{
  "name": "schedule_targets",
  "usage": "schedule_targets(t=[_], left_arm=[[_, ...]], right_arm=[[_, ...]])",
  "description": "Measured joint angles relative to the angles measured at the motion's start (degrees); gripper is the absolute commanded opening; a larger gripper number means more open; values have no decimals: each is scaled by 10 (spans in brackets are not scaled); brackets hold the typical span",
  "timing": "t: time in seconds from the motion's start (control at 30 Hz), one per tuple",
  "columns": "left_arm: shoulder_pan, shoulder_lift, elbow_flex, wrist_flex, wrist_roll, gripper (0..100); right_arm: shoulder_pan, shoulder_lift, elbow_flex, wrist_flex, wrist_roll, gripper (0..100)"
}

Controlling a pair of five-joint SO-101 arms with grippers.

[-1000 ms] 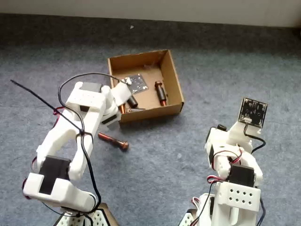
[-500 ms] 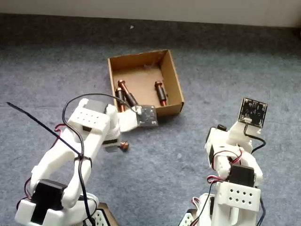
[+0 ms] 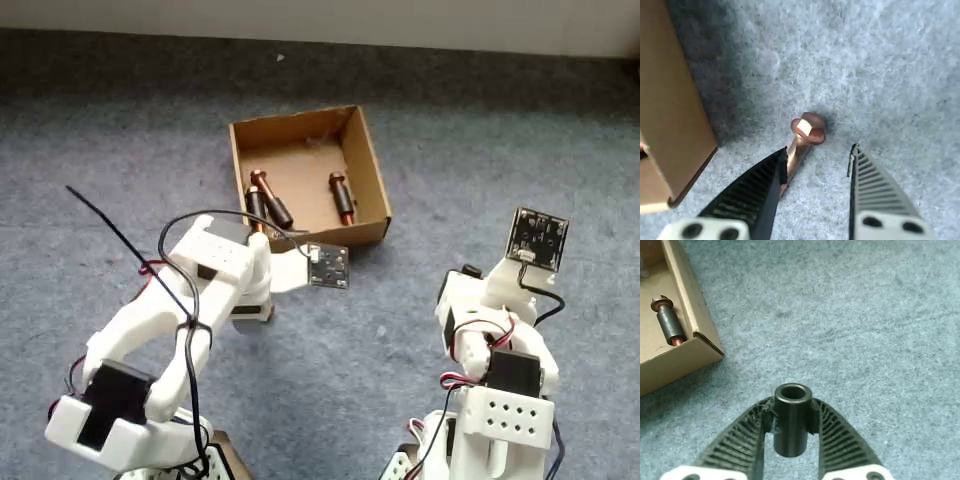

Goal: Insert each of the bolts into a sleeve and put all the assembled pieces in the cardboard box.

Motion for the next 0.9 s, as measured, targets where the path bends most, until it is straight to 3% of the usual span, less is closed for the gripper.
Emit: schedule_targets(t=[0.17,0.37,0.53,0.7,0.9], left_arm=[[-11,84,-52,-8,0,199],[-5,138,-80,-6,0,2],[-5,142,-80,1,5,5],[-6,112,-87,29,102,5],[-6,-51,-49,32,206,5]], right_arm=[[0,0,0,0,0,6],[0,0,0,0,0,6],[0,0,0,0,0,6],[-1,0,0,0,0,6],[-63,0,0,0,0,6]])
